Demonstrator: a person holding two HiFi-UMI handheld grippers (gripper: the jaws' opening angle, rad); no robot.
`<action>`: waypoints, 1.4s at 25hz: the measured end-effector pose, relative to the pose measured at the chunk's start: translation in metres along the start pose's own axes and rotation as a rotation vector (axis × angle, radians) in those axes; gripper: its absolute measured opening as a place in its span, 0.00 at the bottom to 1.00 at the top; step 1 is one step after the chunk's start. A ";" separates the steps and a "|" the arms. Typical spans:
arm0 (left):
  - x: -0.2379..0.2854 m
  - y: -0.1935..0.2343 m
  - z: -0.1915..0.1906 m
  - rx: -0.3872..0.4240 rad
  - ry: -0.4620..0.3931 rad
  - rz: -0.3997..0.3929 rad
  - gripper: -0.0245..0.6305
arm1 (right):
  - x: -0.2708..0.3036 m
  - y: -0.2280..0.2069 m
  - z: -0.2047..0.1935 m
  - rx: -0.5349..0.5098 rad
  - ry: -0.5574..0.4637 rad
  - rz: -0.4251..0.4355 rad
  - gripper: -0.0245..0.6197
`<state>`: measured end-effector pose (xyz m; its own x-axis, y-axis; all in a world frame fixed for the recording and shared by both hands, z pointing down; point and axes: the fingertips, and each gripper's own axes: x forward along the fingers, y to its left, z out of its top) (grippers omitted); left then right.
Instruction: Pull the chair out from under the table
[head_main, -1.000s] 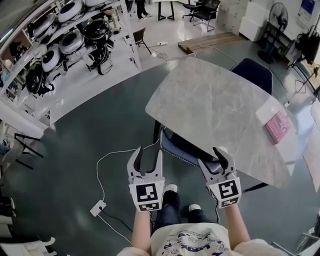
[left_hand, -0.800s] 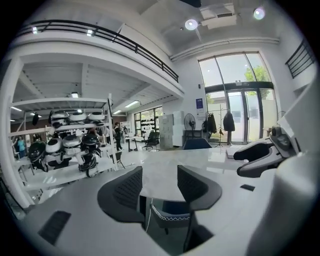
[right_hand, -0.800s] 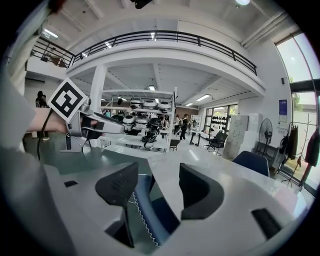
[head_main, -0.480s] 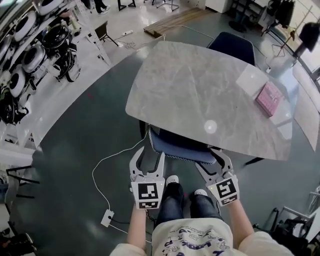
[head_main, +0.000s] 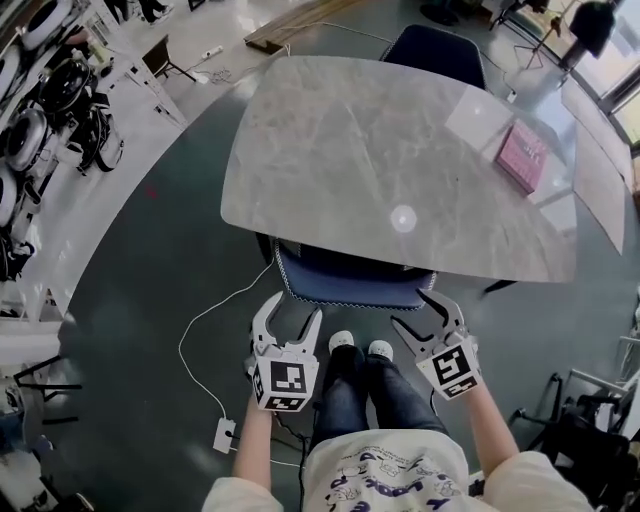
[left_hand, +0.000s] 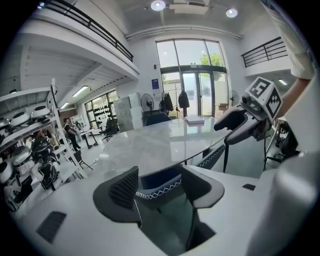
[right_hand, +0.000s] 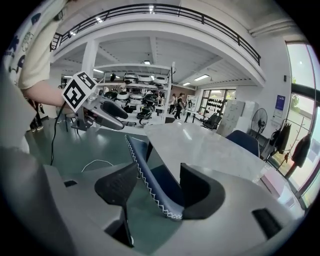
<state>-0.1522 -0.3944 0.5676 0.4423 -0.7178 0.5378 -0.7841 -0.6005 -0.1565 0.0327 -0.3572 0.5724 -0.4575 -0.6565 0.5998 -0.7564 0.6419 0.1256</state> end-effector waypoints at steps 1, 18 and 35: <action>0.004 -0.003 -0.005 0.010 0.011 -0.013 0.46 | 0.001 -0.002 -0.006 -0.017 0.004 0.005 0.47; 0.059 0.001 -0.059 0.192 0.141 -0.214 0.52 | 0.044 -0.008 -0.070 -0.212 0.142 0.056 0.47; 0.090 -0.022 -0.068 0.389 0.151 -0.389 0.42 | 0.064 -0.015 -0.089 -0.291 0.176 0.078 0.33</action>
<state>-0.1249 -0.4220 0.6764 0.5770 -0.3763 0.7249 -0.3452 -0.9167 -0.2011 0.0563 -0.3735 0.6787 -0.4018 -0.5385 0.7407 -0.5457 0.7904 0.2786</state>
